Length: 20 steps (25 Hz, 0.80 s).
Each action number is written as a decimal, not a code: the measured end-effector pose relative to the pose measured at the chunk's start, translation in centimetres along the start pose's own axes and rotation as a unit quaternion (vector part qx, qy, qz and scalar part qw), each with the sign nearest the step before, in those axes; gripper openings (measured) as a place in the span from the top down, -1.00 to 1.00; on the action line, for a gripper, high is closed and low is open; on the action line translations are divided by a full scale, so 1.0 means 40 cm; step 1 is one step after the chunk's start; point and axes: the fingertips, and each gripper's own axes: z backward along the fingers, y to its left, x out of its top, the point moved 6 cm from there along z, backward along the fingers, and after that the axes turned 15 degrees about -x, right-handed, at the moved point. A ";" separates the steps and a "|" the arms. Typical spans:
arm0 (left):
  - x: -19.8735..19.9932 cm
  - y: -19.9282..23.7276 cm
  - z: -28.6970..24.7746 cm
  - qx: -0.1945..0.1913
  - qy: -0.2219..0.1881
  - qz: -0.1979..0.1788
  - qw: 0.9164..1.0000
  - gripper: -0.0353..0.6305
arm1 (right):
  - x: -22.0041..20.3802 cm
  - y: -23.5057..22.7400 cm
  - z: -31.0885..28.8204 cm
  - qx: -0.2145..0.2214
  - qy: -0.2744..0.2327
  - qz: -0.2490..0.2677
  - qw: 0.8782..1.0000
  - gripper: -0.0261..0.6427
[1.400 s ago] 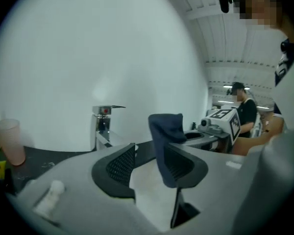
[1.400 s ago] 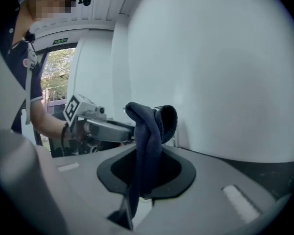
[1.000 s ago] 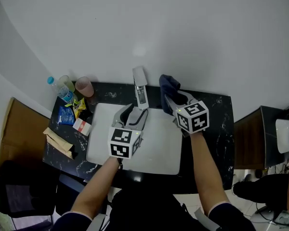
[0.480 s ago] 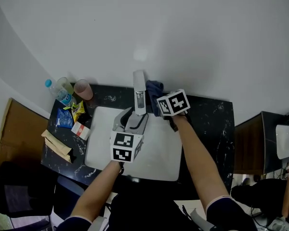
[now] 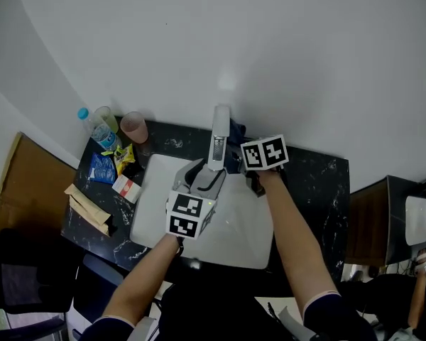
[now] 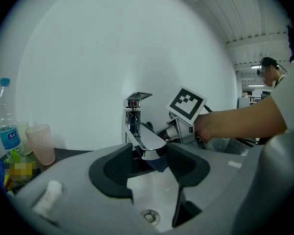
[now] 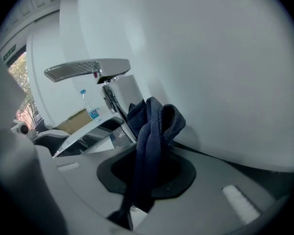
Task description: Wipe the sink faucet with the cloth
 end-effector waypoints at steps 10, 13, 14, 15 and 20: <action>-0.003 0.012 0.012 -0.005 0.013 -0.003 1.000 0.24 | 0.076 0.046 0.107 -0.015 -0.092 0.097 0.991 0.72; -0.004 0.018 0.012 -0.004 0.018 -0.011 1.000 0.24 | 0.100 0.059 0.133 -0.020 -0.116 0.122 0.986 0.72; -0.005 0.021 0.013 -0.003 0.021 -0.012 1.000 0.24 | 0.106 0.063 0.144 -0.021 -0.126 0.127 0.984 0.72; -0.007 0.024 0.015 0.000 0.025 -0.013 1.000 0.25 | 0.112 0.067 0.154 -0.023 -0.136 0.135 0.981 0.72; -0.015 0.035 0.019 0.003 0.034 -0.014 0.999 0.27 | 0.119 0.089 0.182 -0.051 -0.173 0.209 0.961 0.72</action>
